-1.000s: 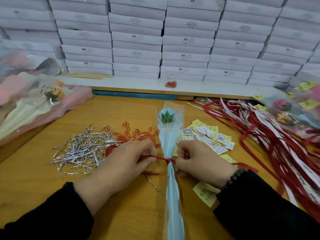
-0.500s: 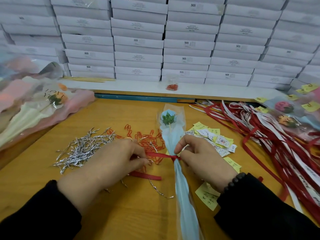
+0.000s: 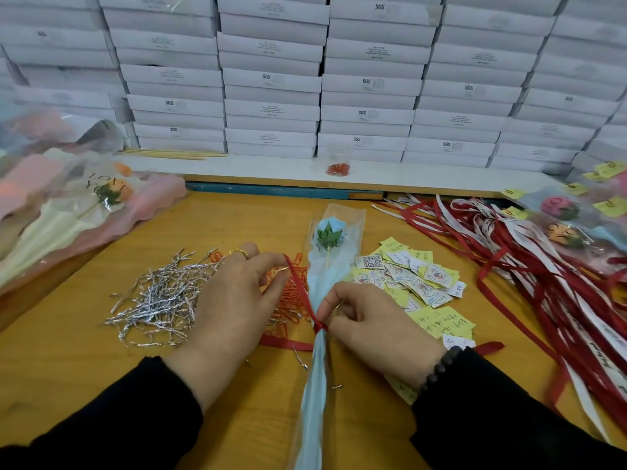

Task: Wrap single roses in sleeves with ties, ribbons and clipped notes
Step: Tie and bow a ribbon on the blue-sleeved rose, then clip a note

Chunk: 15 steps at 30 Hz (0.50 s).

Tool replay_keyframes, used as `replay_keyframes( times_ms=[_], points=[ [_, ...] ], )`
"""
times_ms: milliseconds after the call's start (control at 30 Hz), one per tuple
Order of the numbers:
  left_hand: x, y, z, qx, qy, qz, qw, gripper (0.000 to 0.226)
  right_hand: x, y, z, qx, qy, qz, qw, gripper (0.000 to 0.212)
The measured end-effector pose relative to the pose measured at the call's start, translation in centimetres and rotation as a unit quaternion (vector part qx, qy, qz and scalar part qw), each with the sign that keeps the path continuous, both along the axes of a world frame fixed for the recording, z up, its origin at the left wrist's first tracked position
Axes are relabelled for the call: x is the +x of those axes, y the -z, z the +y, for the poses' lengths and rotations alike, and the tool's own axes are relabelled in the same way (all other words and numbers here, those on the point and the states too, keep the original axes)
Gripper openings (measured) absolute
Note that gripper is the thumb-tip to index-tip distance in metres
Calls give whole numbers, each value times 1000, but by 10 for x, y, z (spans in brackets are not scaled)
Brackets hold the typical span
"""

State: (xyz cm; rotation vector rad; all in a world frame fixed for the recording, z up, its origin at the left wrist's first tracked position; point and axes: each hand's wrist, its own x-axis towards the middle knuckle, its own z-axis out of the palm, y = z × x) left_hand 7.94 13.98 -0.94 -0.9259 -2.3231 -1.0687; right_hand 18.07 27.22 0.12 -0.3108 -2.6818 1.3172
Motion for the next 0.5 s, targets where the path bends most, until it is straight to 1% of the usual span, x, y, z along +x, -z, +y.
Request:
replay_keyframes(
  times_ms=[67, 133, 200, 233, 267, 333, 367, 433, 500],
  points=[
    [1, 1, 1, 4, 3, 5, 1000, 13, 0, 1, -1, 0, -11, 1, 1000, 19],
    [2, 1, 1, 43, 13, -22, 999, 12, 0, 1, -2, -9, -17, 3, 1000, 19],
    [6, 1, 4, 104, 33, -76, 991, 27, 0, 2, -3, -1, -23, 2, 1000, 21],
    [8, 1, 6, 134, 55, -116, 983, 31, 0, 2, -3, 5, -25, 1, 1000, 22],
    [11, 1, 8, 158, 86, -157, 971, 28, 0, 2, -3, 9, -26, 2, 1000, 22],
    [19, 1, 11, 175, 160, -233, 943, 19, 0, 3, -2, 17, -26, 2, 1000, 22],
    [21, 2, 12, 180, 188, -264, 929, 23, 0, 3, -2, 18, -24, 2, 1000, 21],
    [21, 1, 11, 199, 212, -313, 904, 33, 0, 4, 0, 0, -16, 4, 1000, 21],
    [21, -1, 10, 211, 216, -345, 888, 34, 0, 5, 0, -22, -6, 4, 1000, 21]
  ],
)
